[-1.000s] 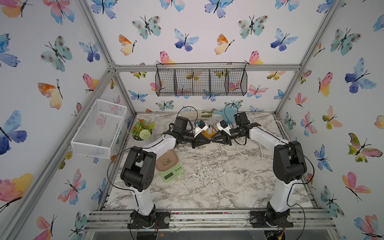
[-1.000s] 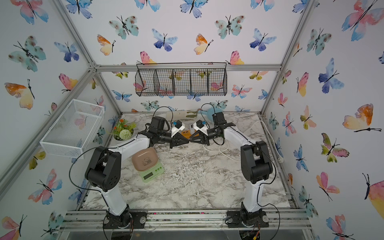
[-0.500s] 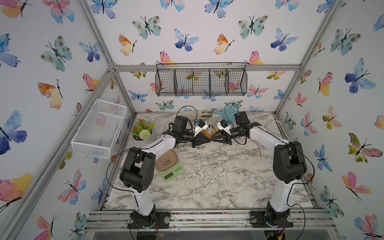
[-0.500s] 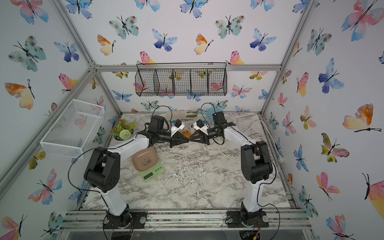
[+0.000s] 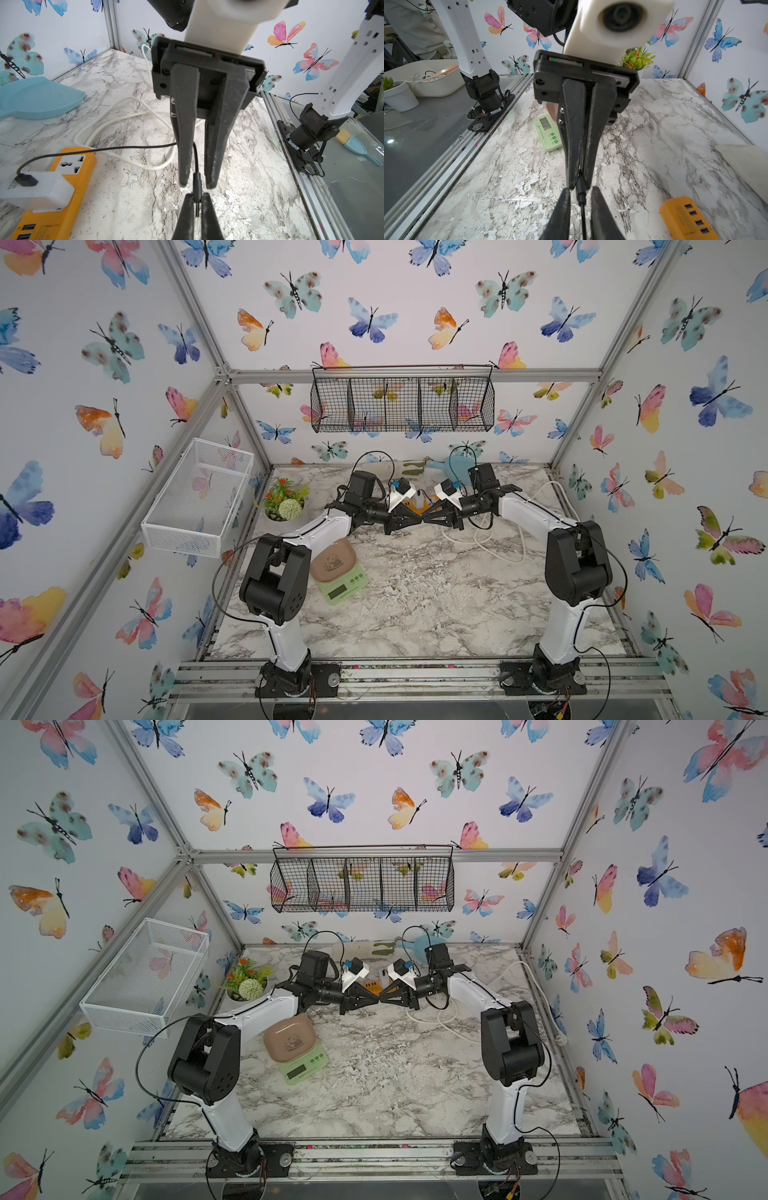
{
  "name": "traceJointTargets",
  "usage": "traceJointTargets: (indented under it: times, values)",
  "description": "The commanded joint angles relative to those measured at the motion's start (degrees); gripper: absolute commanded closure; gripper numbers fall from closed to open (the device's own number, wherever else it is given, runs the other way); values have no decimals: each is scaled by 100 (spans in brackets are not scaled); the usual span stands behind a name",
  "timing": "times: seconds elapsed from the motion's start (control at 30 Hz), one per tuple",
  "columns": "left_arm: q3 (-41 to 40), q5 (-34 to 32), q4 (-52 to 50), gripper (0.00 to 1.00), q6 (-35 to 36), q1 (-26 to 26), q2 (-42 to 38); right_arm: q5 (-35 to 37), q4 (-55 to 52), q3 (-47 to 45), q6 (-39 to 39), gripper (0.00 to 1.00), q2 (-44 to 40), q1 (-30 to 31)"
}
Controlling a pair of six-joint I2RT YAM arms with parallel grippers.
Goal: Charge the electronic scale
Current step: Pick up the charging cable from the center of the board.
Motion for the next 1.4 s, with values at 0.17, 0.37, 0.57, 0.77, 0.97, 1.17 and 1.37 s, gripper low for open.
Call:
traceJointTargets:
  times: [0.17, 0.37, 0.57, 0.77, 0.97, 1.17, 1.37]
  values:
    - [24, 125, 84, 94, -50, -39, -146, -195, 70, 77, 247, 89, 97, 21]
    - [-59, 22, 252, 69, -194, -39, -189, -54, 552, -151, 627, 98, -17, 21]
    - [-588, -809, 1242, 25, -1219, 26, -663, 145, 1016, -365, 1025, 98, -80, 12]
    - [-1814, -1813, 2520, 7, -2639, 360, -1611, 265, 1270, -286, 1395, 98, -5, 3]
    - [-2408, -4060, 1622, 5, -3443, 513, -2441, 547, 1805, -430, 2082, 98, -19, -23]
    - [-2570, -5813, 208, 5, -4429, 635, -2850, 825, 2322, -585, 3022, 98, -97, -22]
    - [-2634, -6941, -1101, 5, -4966, 724, -2943, 1410, 2680, -664, 4239, 98, -150, -23]
